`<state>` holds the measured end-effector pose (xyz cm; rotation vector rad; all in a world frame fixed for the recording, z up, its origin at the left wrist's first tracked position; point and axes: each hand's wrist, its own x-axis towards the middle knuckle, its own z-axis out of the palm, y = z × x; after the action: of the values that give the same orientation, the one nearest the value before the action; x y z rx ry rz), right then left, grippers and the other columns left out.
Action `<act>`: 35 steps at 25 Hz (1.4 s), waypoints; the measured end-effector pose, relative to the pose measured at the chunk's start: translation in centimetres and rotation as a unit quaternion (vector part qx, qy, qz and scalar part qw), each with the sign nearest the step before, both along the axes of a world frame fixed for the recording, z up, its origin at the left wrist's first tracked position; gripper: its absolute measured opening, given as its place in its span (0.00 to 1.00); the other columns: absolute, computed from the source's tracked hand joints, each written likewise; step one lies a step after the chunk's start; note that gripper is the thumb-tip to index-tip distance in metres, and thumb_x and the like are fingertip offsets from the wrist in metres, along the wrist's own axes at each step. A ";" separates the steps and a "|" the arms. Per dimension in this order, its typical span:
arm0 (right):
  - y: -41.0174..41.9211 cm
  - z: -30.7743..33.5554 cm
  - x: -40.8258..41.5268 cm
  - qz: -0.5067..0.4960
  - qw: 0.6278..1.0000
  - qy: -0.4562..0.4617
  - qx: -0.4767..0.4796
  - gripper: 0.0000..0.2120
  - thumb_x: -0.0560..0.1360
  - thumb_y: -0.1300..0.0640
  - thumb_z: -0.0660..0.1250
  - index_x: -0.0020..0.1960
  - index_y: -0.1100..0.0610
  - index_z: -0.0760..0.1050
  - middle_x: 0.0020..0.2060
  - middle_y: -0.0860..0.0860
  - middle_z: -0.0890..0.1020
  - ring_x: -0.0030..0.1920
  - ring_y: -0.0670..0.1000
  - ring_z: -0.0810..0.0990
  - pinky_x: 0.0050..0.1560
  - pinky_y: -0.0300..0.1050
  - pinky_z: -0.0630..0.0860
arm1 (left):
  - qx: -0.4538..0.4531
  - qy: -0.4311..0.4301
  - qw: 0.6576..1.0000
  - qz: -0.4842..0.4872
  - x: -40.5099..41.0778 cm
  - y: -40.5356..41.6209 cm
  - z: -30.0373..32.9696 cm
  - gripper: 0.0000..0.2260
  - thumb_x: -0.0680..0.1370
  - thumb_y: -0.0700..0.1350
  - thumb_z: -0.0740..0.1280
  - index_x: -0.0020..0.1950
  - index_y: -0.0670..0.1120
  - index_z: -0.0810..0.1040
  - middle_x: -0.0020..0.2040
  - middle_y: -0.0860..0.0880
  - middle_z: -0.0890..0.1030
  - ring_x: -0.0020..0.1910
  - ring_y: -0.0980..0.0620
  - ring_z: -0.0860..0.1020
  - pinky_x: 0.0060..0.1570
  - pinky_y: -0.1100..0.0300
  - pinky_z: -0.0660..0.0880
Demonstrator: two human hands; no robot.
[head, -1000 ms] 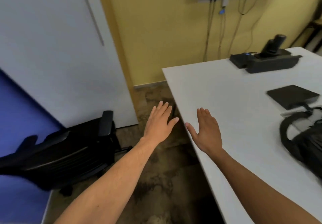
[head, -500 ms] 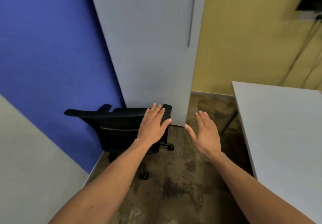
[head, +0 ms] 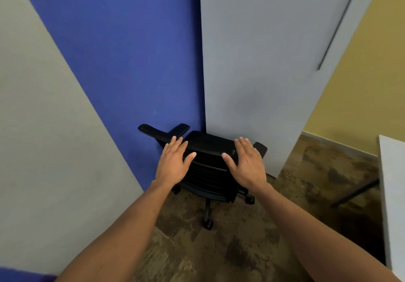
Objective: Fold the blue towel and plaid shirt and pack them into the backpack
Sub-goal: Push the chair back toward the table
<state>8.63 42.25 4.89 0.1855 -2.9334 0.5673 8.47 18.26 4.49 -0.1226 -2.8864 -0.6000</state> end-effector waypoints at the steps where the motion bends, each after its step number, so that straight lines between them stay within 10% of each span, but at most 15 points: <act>1: -0.5 -0.3 -0.7 0.012 1.000 -0.003 0.003 0.36 0.80 0.33 0.49 0.79 0.55 0.56 0.79 0.52 0.58 0.79 0.51 0.52 0.78 0.53 0.51 | -0.002 -0.005 1.000 0.012 -0.2 -0.7 -0.3 0.28 0.82 0.60 0.55 0.76 0.45 0.64 0.78 0.47 0.61 0.79 0.51 0.50 0.77 0.53 0.47; 13: -7.5 -2.3 -7.5 0.044 0.998 -0.044 0.004 0.36 0.79 0.32 0.49 0.77 0.55 0.60 0.76 0.53 0.64 0.77 0.52 0.59 0.75 0.51 0.59 | -0.003 -0.050 0.998 0.032 -7.3 -7.5 -2.2 0.28 0.81 0.60 0.56 0.77 0.46 0.64 0.79 0.47 0.59 0.79 0.51 0.50 0.77 0.51 0.50; 21: -14.0 -4.8 -10.9 -0.054 0.988 -0.094 0.110 0.43 0.75 0.26 0.37 0.63 0.54 0.74 0.56 0.53 0.81 0.57 0.55 0.78 0.61 0.53 0.71 | -0.008 -0.094 0.993 -0.063 -16.0 -15.3 -4.2 0.26 0.82 0.59 0.55 0.76 0.46 0.65 0.78 0.47 0.62 0.79 0.50 0.52 0.76 0.51 0.49; 28: -14.9 -5.0 -10.8 -0.130 0.977 -0.092 0.139 0.41 0.74 0.24 0.37 0.47 0.54 0.77 0.43 0.51 0.82 0.47 0.54 0.80 0.56 0.52 0.72 | -0.090 -0.069 0.987 -0.112 -19.1 -16.3 -6.6 0.27 0.80 0.61 0.45 0.57 0.52 0.81 0.56 0.54 0.82 0.62 0.51 0.75 0.71 0.48 0.58; 35: -14.4 -5.5 -9.5 -0.142 0.978 -0.075 0.132 0.37 0.75 0.27 0.42 0.45 0.55 0.76 0.41 0.51 0.82 0.46 0.54 0.80 0.54 0.51 0.71 | -0.102 -0.051 0.985 -0.126 -17.7 -15.2 -6.5 0.23 0.84 0.56 0.46 0.54 0.51 0.80 0.52 0.55 0.82 0.56 0.52 0.77 0.68 0.48 0.61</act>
<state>-0.85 27.82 -0.62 -0.2560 -3.0918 0.1565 -9.24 3.06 -1.96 -0.5066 -3.0501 -0.3542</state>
